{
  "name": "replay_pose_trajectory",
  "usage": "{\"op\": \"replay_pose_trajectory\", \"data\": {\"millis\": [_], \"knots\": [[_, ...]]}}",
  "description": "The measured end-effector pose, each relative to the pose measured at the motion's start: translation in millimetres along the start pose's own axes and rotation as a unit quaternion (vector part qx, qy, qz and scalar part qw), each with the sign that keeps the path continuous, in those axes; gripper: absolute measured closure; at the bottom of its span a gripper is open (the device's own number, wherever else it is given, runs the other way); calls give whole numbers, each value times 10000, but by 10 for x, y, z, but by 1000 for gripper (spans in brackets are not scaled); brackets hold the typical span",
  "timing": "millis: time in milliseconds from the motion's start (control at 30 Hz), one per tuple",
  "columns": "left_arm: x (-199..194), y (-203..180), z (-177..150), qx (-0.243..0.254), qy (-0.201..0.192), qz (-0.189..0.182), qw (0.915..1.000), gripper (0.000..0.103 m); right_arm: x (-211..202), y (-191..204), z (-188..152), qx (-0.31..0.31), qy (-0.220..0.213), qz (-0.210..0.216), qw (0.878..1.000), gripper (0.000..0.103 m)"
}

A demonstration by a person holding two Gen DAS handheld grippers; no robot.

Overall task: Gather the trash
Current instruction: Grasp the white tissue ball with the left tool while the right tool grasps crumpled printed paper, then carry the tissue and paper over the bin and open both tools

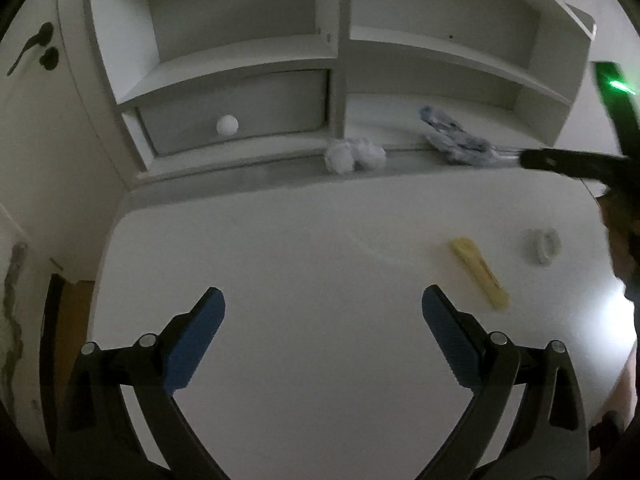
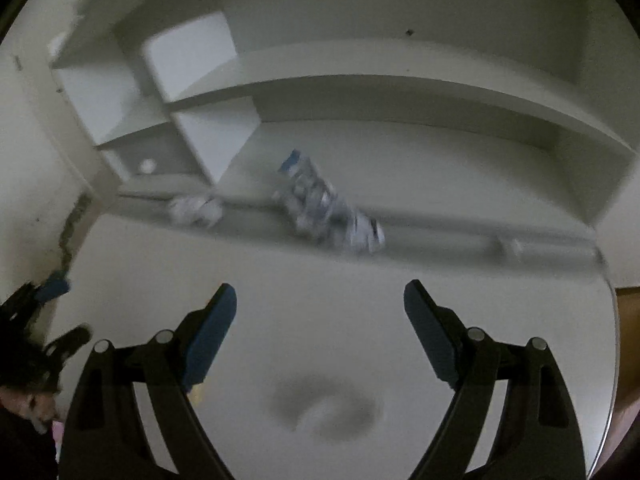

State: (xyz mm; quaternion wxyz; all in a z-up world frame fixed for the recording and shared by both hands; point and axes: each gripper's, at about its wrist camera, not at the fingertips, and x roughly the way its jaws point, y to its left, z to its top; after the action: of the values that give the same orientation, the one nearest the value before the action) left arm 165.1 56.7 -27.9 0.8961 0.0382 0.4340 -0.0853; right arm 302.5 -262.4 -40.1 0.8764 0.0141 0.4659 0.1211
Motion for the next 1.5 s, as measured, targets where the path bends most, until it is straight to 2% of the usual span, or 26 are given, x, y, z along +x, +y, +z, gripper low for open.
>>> {"op": "replay_pose_trajectory", "data": {"millis": [133,233,300,367,600,733,833,867,933,967,1000,1100,1200,1300,1400,1500], "knots": [[218,21,198,107,9,-19,9999,7,408,-141,167,4,298,21,9996,22],[379,-113,376,243,21,-66,9997,7,591,-121,207,-45,480,136,9987,31],[487,-202,495,383,-5,-15,9993,7,618,-101,202,-74,464,163,9988,44],[579,-311,611,478,-60,75,9988,7,520,-95,179,-34,313,300,9991,57],[954,-450,1000,237,49,16,9997,7,-255,25,-56,-184,-403,559,9974,57],[1142,-494,1084,143,131,175,9997,7,-599,-39,-329,-134,-459,620,9969,56],[1213,-538,1099,112,190,112,9997,8,-746,-143,-580,-35,-401,557,9976,56],[1240,-555,1103,146,197,131,9996,10,-749,-111,-672,-5,-397,535,9978,56],[1277,-618,1096,220,195,206,9994,23,-866,-149,-874,63,-425,435,9981,56],[1308,-649,1100,242,215,226,9992,43,-915,-166,-952,125,-437,390,9982,56],[1313,-671,1087,229,224,222,9992,46,-980,-188,-1036,199,-462,371,9980,56],[1183,-724,1054,155,90,321,9993,51,-1219,-245,-1249,388,-633,243,9969,56],[885,-933,989,250,0,137,9996,51,-1568,-378,-1570,674,-850,-21,9941,56],[503,-1341,836,597,-206,-49,9980,51,-1943,-622,-1948,1054,-1050,-333,9883,56],[76,-1995,569,1063,-434,-580,9917,51,-2295,-911,-2398,1544,-1258,-902,9758,56],[-261,-2562,330,1438,-540,-1127,9817,51,-2637,-1249,-2935,2122,-1385,-1498,9557,56]]}}
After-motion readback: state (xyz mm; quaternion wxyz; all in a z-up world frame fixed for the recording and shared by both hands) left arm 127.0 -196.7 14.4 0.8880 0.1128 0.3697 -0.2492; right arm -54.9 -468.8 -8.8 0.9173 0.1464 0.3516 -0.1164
